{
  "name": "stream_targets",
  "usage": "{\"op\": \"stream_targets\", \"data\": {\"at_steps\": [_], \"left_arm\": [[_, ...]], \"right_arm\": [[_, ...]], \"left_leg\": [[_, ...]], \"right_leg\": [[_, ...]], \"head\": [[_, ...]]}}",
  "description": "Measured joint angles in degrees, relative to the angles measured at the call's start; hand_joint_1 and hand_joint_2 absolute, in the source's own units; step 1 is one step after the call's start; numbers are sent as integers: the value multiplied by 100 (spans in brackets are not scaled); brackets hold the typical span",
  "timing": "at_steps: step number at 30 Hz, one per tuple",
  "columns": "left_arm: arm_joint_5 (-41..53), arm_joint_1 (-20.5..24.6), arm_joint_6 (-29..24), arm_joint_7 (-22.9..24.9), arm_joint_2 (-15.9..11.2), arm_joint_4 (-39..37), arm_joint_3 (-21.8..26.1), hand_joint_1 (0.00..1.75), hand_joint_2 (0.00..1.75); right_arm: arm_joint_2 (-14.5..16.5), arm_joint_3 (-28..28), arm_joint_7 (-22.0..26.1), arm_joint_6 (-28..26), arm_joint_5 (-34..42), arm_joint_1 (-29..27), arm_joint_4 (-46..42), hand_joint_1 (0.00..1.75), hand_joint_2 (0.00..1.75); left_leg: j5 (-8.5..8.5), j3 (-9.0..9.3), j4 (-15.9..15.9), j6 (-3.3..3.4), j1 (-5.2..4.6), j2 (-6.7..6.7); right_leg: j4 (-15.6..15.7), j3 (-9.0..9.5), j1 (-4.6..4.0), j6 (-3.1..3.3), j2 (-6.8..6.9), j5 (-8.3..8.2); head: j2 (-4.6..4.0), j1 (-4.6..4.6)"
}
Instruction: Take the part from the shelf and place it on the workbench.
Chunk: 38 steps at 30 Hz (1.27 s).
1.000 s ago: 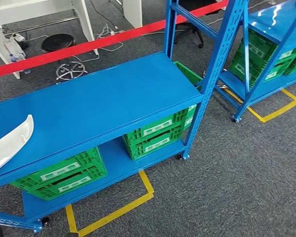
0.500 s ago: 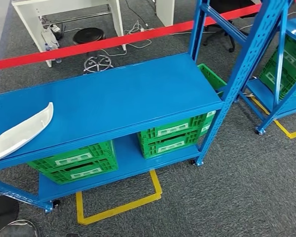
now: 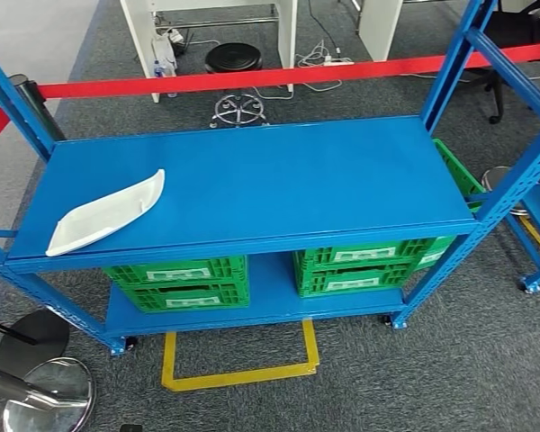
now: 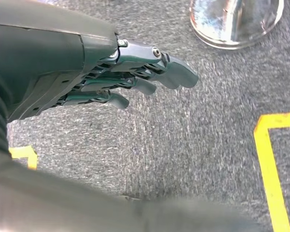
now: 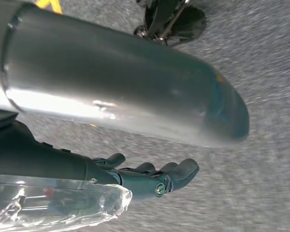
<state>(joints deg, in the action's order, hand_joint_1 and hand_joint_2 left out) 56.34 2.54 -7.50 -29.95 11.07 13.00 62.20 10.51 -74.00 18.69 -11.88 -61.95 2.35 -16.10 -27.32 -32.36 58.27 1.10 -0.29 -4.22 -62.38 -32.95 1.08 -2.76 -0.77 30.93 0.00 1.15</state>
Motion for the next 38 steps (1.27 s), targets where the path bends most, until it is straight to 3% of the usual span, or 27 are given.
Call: {"op": "stream_targets", "data": {"at_steps": [2, 5, 9, 13, 15, 17, 19, 38], "left_arm": [[4, -10, 3, -3, -5, 1, 11, 0, 175], [5, -20, 4, -5, -11, 2, 31, 0, 175], [5, -8, 3, -6, -12, 2, 56, 0, 175], [17, -6, 9, 5, -11, 2, 83, 0, 175], [56, -10, 20, 90, -13, 3, 71, 0, 175], [49, -28, 26, 232, -22, 8, -16, 0, 87], [-63, -58, 28, 350, -44, 15, -177, 0, 0], [-1847, -380, 244, 1209, -379, 253, -2010, 0, 0]], "right_arm": [[-3, -1, 64, 4, 4, 31, 1, 0, 0], [-3, -2, 104, -22, 2, 30, 1, 0, 0], [-4, -5, 110, -37, 1, 30, 1, 0, 0], [-5, -11, 128, 28, 22, 34, 1, 0, 175], [-20, -4, 144, 183, 81, 34, 1, 0, 175], [-51, 88, 113, 326, 205, 18, 1, 0, 87], [-85, 262, 51, 390, 379, -11, 0, 0, 0], [-378, 2418, -563, 657, 2258, -333, -133, 0, 0]], "left_leg": [[-18, -22, 39, -29, -17, -41], [-2, -28, 38, 66, -33, -37], [10, 1, -8, 91, -32, -29], [12, 7, -25, 74, -23, -28], [7, 7, -31, -7, -8, -27], [2, 7, -34, -91, 6, -26], [-3, 6, -34, -120, 9, -26], [-11, 6, -30, -130, -4, -24]], "right_leg": [[291, 127, 10, 42, -62, -52], [323, 148, 8, 85, -76, -86], [323, 151, -5, 120, -87, -79], [321, 155, -27, 157, -85, -67], [319, 156, -40, 177, -85, -63], [317, 157, -48, 189, -85, -59], [317, 161, -50, 193, -84, -57], [367, 192, -34, 176, -84, -68]], "head": [[0, 13], [0, 4], [0, 3], [0, 4], [0, 6], [0, 7], [0, 7], [0, 9]]}}
